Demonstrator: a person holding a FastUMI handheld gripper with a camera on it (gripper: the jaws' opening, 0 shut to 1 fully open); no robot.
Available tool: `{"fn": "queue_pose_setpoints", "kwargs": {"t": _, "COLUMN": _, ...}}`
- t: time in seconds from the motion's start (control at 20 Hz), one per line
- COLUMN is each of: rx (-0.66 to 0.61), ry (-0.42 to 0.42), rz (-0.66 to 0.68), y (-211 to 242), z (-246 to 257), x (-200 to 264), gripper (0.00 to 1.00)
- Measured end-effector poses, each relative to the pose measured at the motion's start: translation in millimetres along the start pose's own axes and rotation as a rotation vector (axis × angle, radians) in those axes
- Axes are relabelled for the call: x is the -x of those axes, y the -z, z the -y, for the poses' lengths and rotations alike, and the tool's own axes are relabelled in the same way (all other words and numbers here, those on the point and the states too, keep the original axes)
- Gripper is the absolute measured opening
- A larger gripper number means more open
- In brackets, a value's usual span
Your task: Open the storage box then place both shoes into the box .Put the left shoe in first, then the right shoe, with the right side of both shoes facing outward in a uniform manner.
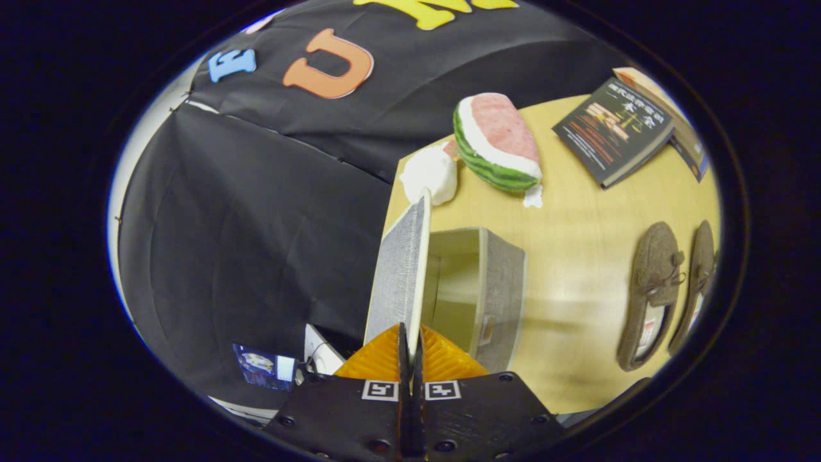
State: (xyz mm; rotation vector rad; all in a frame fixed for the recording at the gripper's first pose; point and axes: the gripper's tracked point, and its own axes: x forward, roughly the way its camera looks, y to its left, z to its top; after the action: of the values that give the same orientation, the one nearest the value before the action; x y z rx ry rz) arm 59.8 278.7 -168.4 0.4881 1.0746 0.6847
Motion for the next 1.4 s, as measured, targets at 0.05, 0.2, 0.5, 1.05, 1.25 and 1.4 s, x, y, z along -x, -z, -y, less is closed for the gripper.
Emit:
{"fn": "queue_pose_setpoints", "kwargs": {"t": 0.05, "rx": 0.017, "ry": 0.002, "rz": 0.002, "y": -1, "z": -11, "x": 2, "gripper": 0.01}}
{"fn": "queue_pose_setpoints", "kwargs": {"t": 0.2, "rx": 0.035, "ry": -0.009, "rz": 0.003, "y": -2, "z": -44, "x": 0, "gripper": 0.01}}
{"fn": "queue_pose_setpoints", "kwargs": {"t": 0.5, "rx": -0.002, "ry": -0.002, "rz": -0.016, "y": 0, "z": -87, "x": -25, "gripper": 0.01}}
{"fn": "queue_pose_setpoints", "kwargs": {"t": 1.05, "rx": 0.107, "ry": -0.066, "rz": -0.006, "y": -6, "z": -182, "x": -67, "gripper": 0.36}}
{"fn": "queue_pose_setpoints", "kwargs": {"t": 1.25, "rx": 0.169, "ry": -0.103, "rz": 0.001, "y": -4, "z": -193, "x": -58, "gripper": 0.69}}
{"fn": "queue_pose_setpoints", "kwargs": {"t": 1.4, "rx": 0.181, "ry": -0.083, "rz": 0.023, "y": -7, "z": -179, "x": -48, "gripper": 0.94}}
